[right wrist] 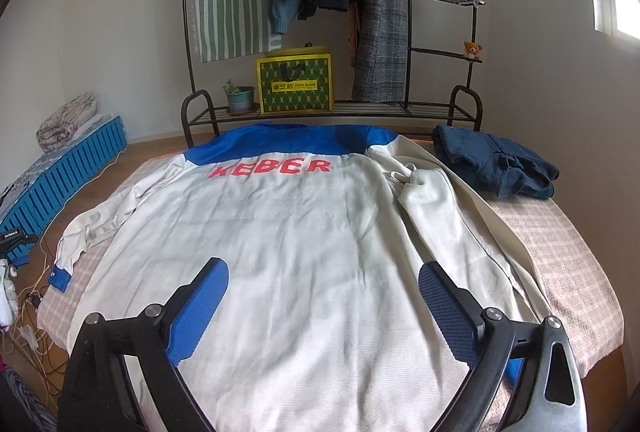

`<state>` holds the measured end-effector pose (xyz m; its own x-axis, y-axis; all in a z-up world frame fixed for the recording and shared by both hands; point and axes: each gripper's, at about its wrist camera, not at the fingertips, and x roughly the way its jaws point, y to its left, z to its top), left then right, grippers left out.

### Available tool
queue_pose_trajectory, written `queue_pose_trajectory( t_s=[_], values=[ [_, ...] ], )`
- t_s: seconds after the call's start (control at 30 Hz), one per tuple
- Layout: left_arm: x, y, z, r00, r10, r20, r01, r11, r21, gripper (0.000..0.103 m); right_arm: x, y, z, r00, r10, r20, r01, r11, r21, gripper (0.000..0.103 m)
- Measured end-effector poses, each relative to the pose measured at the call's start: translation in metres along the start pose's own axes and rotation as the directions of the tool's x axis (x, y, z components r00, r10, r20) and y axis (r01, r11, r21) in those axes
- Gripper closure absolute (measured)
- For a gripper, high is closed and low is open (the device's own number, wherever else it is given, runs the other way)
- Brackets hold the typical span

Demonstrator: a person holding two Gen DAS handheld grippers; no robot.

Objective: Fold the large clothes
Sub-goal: 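Reach the left tool to the blue sleeve cuff and grasp it, then lift the cuff with the left tool and fold the sleeve side across the jacket back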

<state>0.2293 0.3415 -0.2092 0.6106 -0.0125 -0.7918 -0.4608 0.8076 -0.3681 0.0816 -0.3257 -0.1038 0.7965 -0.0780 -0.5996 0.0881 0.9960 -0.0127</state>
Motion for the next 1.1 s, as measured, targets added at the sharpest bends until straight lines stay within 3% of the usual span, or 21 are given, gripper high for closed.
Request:
queue_pose_trajectory(
  t_s=[0.17, 0.5, 0.63, 0.73, 0.8, 0.87, 1.1],
  values=[
    [0.037, 0.009, 0.000, 0.997, 0.006, -0.071, -0.007, 1.000, -0.014, 0.018, -0.002, 0.006, 0.002, 1.000, -0.027, 0.011, 0.027, 1.000, -0.011, 0.007],
    [0.063, 0.008, 0.001, 0.993, 0.001, -0.115, -0.005, 0.999, -0.039, 0.021, 0.009, 0.010, 0.001, 0.999, -0.035, -0.016, 0.034, 0.999, -0.025, 0.007],
    [0.069, 0.006, 0.001, 0.992, 0.012, -0.128, -0.016, 1.000, -0.025, 0.043, 0.008, 0.013, 0.002, 0.999, -0.035, -0.003, 0.034, 0.999, -0.034, 0.007],
    [0.072, 0.002, 0.000, 0.991, 0.057, -0.125, -0.057, 0.998, 0.008, 0.071, 0.008, 0.018, 0.001, 0.999, -0.032, 0.000, 0.032, 0.999, -0.041, 0.007],
    [0.069, -0.002, 0.001, 0.993, 0.061, -0.105, -0.059, 0.998, 0.029, 0.078, 0.008, 0.021, 0.000, 0.999, -0.033, 0.001, 0.033, 0.998, -0.051, 0.007],
    [0.063, -0.007, 0.002, 0.995, 0.045, -0.084, -0.041, 0.998, 0.051, 0.099, 0.008, 0.023, -0.001, 0.999, -0.035, 0.001, 0.035, 0.997, -0.062, 0.007],
    [0.034, -0.027, 0.005, 1.000, 0.007, 0.006, -0.008, 0.992, 0.127, 0.099, 0.009, 0.026, -0.005, 0.999, -0.035, -0.010, 0.035, 0.997, -0.069, 0.007]
  ],
)
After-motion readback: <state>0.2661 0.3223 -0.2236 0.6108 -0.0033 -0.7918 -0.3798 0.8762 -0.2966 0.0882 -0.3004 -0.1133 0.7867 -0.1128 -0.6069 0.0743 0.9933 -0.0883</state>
